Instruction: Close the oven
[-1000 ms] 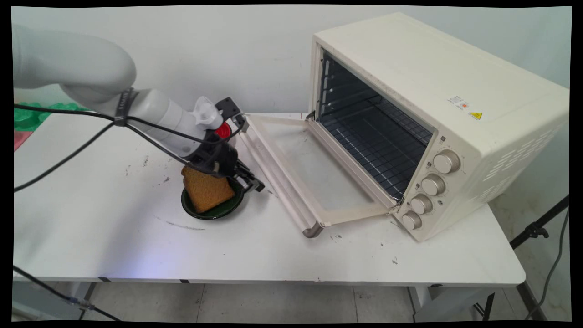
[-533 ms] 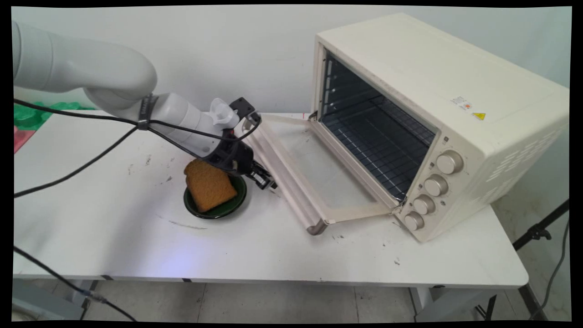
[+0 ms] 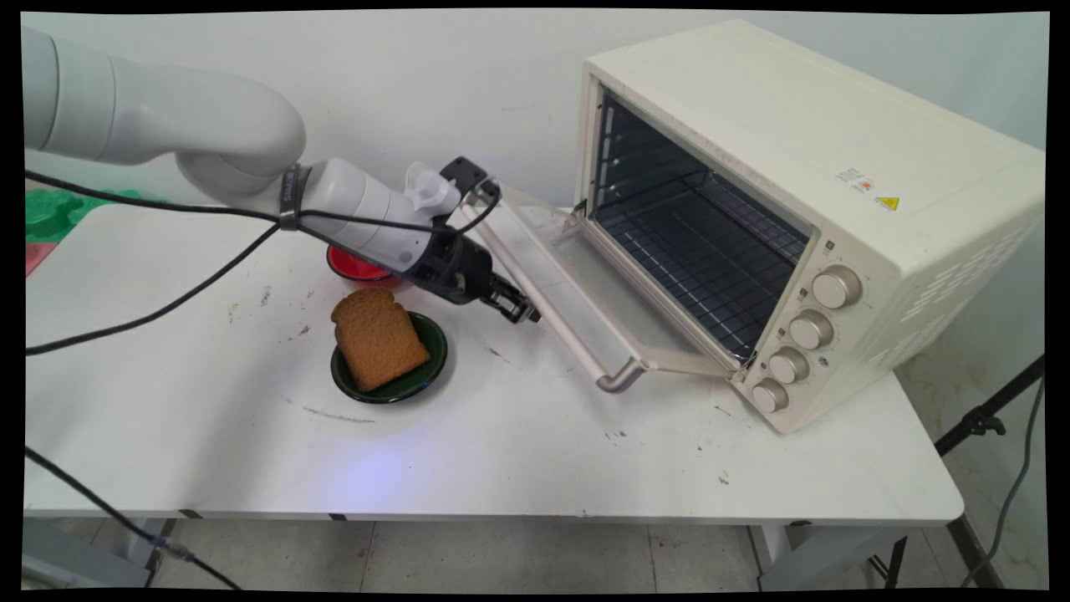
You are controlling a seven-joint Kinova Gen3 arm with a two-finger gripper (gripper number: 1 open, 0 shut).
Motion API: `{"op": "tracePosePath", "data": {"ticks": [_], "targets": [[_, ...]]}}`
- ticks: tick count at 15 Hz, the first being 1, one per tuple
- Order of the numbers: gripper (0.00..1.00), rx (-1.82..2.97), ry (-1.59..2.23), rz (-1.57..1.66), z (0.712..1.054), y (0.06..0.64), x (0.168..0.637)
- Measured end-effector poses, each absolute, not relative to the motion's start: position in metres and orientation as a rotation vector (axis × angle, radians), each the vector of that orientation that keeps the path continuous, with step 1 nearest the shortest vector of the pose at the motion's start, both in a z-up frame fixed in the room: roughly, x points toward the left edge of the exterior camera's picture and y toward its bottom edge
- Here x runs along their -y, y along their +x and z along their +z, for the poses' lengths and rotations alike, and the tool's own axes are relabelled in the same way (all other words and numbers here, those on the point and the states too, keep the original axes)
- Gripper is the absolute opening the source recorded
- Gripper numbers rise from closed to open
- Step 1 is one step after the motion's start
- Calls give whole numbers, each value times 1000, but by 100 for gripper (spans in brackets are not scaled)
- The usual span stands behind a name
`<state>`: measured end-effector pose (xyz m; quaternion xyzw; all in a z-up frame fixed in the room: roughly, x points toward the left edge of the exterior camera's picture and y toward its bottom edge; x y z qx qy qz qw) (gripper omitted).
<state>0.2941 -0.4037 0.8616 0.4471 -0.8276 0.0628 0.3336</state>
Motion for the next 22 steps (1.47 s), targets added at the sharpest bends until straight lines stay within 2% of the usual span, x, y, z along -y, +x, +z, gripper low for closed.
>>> {"op": "tracePosePath", "data": {"ticks": [22], "targets": [[0, 1992, 1115, 293, 935, 293, 449]]}}
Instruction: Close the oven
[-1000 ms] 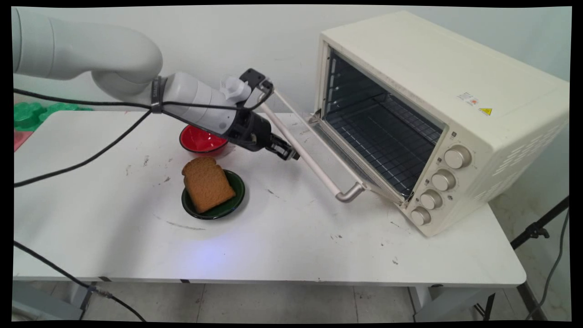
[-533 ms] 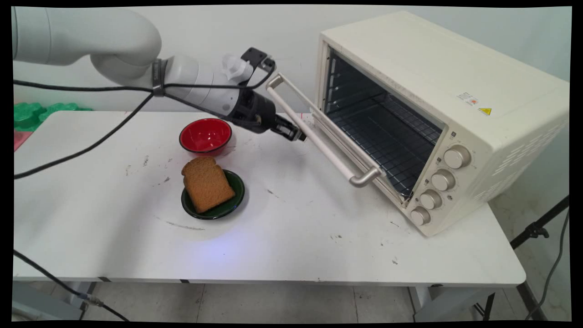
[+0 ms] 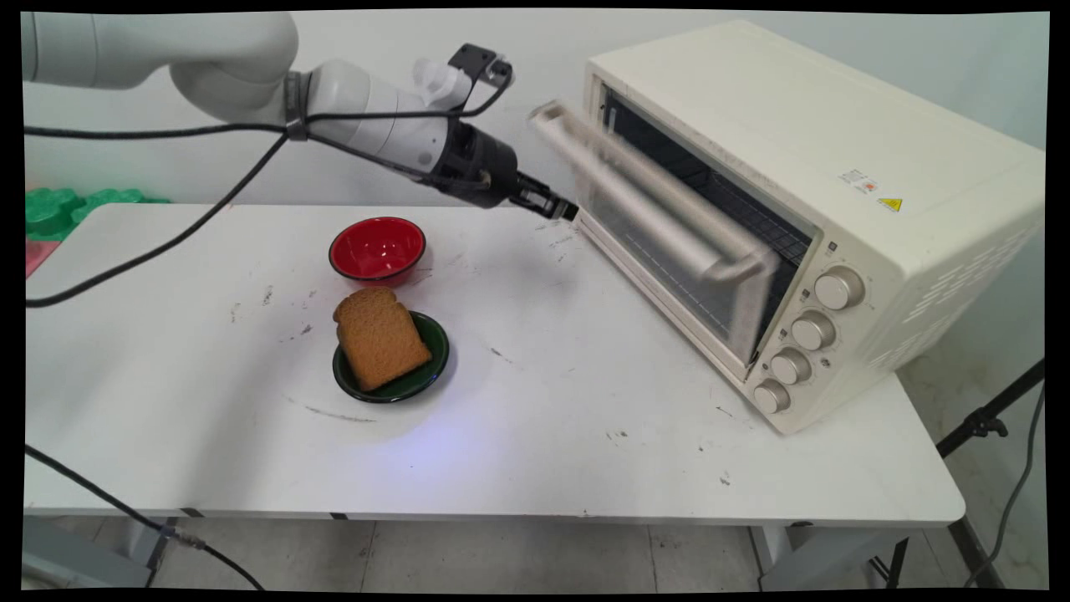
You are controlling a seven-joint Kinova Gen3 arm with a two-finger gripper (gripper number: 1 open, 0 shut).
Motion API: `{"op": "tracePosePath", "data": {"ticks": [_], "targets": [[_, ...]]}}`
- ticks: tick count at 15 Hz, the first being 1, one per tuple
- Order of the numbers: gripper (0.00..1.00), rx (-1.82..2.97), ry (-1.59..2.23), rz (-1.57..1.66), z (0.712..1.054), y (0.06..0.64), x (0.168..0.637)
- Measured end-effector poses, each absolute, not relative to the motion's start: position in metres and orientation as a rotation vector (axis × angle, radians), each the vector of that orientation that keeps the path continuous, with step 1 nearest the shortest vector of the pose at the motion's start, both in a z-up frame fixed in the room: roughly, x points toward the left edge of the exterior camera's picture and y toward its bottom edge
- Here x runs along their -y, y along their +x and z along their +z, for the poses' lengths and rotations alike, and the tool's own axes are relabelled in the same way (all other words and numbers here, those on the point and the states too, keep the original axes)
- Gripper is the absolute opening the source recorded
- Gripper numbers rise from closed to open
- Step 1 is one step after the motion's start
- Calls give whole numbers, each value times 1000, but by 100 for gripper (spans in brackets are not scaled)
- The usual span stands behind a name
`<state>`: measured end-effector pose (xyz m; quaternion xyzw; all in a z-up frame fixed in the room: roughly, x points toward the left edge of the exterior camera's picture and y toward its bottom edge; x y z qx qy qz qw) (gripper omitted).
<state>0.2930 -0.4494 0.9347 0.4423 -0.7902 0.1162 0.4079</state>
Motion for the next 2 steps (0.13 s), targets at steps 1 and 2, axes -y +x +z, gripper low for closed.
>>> {"op": "tracePosePath", "data": {"ticks": [1, 2], "targets": [[0, 1985, 1111, 296, 938, 292, 452], [0, 1977, 1107, 300, 942, 292, 455]]}}
